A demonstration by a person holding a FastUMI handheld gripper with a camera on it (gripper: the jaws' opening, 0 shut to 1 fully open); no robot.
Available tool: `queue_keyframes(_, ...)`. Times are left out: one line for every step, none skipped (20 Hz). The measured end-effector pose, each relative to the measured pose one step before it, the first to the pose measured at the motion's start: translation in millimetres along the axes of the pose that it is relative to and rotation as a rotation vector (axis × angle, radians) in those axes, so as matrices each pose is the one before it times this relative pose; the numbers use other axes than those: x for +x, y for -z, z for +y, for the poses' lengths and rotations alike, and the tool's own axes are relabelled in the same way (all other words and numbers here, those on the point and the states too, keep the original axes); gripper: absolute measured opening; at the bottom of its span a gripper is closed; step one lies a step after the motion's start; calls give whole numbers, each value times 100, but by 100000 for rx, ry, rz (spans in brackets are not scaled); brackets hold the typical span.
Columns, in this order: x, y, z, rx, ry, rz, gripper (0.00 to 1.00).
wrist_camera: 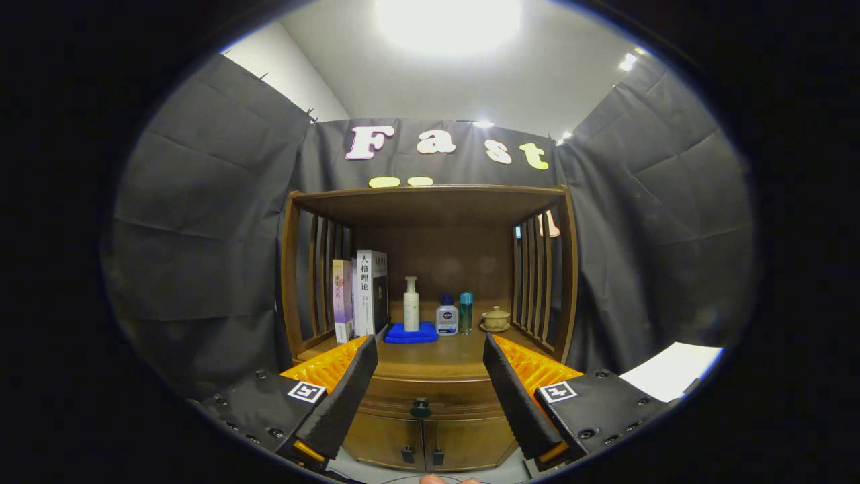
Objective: Pull open the drawer, take out the items inside it, and place them on the countertop above the cabinet.
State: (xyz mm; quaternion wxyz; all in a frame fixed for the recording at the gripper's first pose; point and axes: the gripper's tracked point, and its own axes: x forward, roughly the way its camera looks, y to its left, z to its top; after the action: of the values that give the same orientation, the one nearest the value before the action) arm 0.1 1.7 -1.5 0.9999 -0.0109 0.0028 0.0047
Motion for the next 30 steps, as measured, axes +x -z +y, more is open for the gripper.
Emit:
queue_keyframes(-2, 7, 13, -46, 23, 179, 99)
queue_keyframes(20, 96, 43, 47, -102, 297, 99)
queue_keyframes(-45, -9, 3, 131, 27, 305, 99)
queue_keyframes(84, 104, 3, 102, 14, 402, 99)
queue_keyframes(-30, -17, 10, 13, 44, 269, 99)
queue_keyframes(-1, 29, 21, -45, -30, 216, 99)
queue_keyframes(-29, -63, 19, -154, -34, -21, 99)
queue_keyframes(52, 17, -25, -378, 100, -191, 99)
queue_keyframes(4, -39, -32, -396, 292, -254, 99)
queue_keyframes(3, 101, 37, -168, 64, -95, 99)
queue_keyframes(11, -13, 59, 98, -118, 28, 99)
queue_keyframes(29, 117, -56, 250, -57, 59, 99)
queue_keyframes(-5, 140, 10, 50, -125, 144, 99)
queue_keyframes(70, 60, -24, -257, 15, 200, 99)
queue_keyframes(132, 102, -68, -501, 293, 280, 99)
queue_keyframes(24, -13, 59, -270, 331, 401, 99)
queue_keyframes(43, 36, 73, 313, 122, 709, 99)
queue_keyframes(-128, 21, 99, 754, -629, 608, 99)
queue_keyframes(-4, -26, -9, 550, -631, 457, 99)
queue_keyframes(-92, 58, -177, 239, 217, 557, 99)
queue_keyframes(-99, -60, -65, -59, 510, 208, 99)
queue_keyframes(35, 29, 125, -157, 360, 321, 99)
queue_keyframes(48, -17, -61, -144, 314, 491, 99)
queue_keyframes(30, 61, -28, -138, 429, 519, 99)
queue_keyframes(-69, -32, -50, 12, 801, 202, 99)
queue_keyframes(-32, -63, -100, 220, 1053, 357, 99)
queue_keyframes(57, 22, -70, 684, 998, 1092, 99)
queue_keyframes(92, 230, -207, 607, 951, 585, 99)
queue_keyframes(109, -23, -179, 462, 1070, -36, 99)
queue_keyframes(170, 56, -185, 228, 1232, 162, 99)
